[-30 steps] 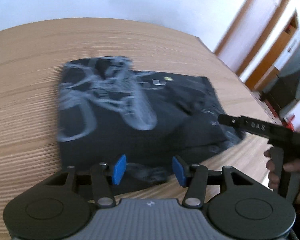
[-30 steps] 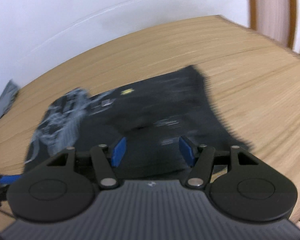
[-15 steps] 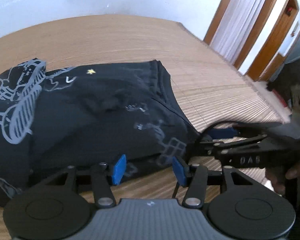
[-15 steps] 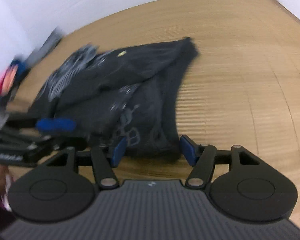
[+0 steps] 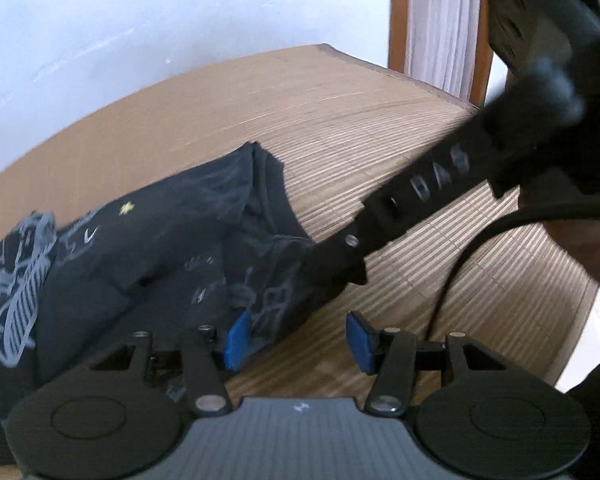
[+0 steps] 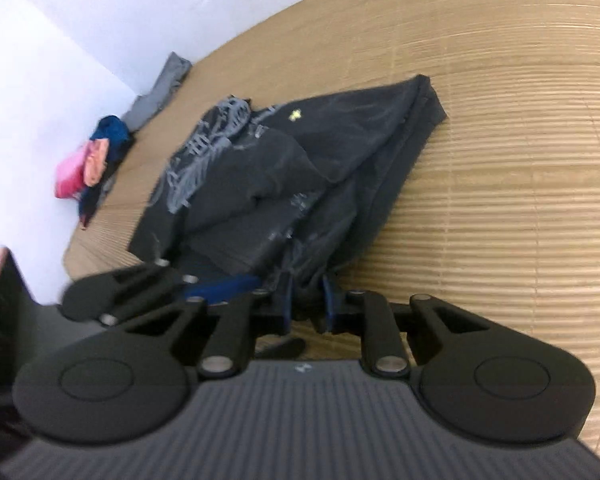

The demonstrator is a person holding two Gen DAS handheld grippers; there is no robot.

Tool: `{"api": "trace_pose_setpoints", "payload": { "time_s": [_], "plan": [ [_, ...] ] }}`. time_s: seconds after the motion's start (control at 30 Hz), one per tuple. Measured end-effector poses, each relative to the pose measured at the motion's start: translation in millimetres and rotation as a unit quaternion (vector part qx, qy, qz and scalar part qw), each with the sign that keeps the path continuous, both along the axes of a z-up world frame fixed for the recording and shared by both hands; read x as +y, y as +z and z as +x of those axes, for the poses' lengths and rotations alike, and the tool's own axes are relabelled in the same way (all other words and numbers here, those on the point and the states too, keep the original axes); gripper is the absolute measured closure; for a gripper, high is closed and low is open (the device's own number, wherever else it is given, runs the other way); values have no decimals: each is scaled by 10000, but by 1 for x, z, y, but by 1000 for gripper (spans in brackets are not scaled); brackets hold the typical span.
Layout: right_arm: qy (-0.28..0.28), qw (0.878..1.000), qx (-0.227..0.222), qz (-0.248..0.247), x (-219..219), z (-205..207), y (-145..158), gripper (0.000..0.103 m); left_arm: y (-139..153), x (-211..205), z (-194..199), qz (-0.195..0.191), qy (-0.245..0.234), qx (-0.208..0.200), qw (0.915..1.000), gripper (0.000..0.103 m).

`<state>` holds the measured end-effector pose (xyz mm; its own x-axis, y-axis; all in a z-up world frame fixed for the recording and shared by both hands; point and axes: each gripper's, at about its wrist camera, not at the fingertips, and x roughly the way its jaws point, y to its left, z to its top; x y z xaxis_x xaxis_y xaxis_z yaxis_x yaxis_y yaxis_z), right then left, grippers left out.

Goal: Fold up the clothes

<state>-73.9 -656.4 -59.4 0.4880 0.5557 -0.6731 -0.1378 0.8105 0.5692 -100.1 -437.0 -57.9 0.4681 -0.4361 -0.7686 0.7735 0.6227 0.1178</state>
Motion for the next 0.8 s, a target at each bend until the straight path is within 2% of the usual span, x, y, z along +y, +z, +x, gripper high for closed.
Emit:
{"api": "trace_pose_setpoints", "payload": {
  "time_s": [0.1, 0.13, 0.17, 0.23, 0.3, 0.33, 0.37, 0.43, 0.53, 0.63, 0.73, 0.8],
  "plan": [
    [303, 9995, -78, -72, 5, 4, 4, 84, -9, -14, -1, 186, 66, -382, 9991, 53],
    [418, 9990, -105, -116, 5, 4, 5, 84, -12, -18, -1, 217, 116, -482, 9985, 72],
    [516, 9985, -142, -152, 5, 5, 7, 82, -13, -20, -1, 216, 180, -523, 9982, 85],
    [433, 9987, -252, -4, -7, 9, 12, 79, -9, -15, 2, 19, 388, -436, 9983, 94],
    [-68, 9991, -327, 258, -31, 17, 11, 56, -2, -8, 7, -247, 632, -268, 9973, 95],
    [-423, 9979, -327, 376, -44, 22, 8, 33, 3, -2, 12, -432, 782, -117, 9959, 95],
    [-778, 9952, -327, 493, -58, 28, 4, 24, 8, 4, 16, -612, 937, -16, 9937, 95],
    [-1352, 9863, -81, 937, -81, 47, -13, 24, 18, 15, 23, -918, 1201, 141, 9884, 96],
    [-1684, 9719, 225, 1630, -93, 76, -39, 24, 29, 25, 24, -1193, 1493, 205, 9814, 96],
    [-1761, 9684, 182, 1755, -86, 104, -55, 27, 38, 34, 22, -1372, 1685, 269, 9757, 96],
    [-1564, 9751, -15, 1573, -66, 127, -53, 29, 39, 40, 17, -1461, 1775, 373, 9725, 96],
    [-1417, 9826, -47, 1198, -52, 138, -49, 53, 40, 41, 18, -1464, 1800, 432, 9718, 96]
  ]
}}
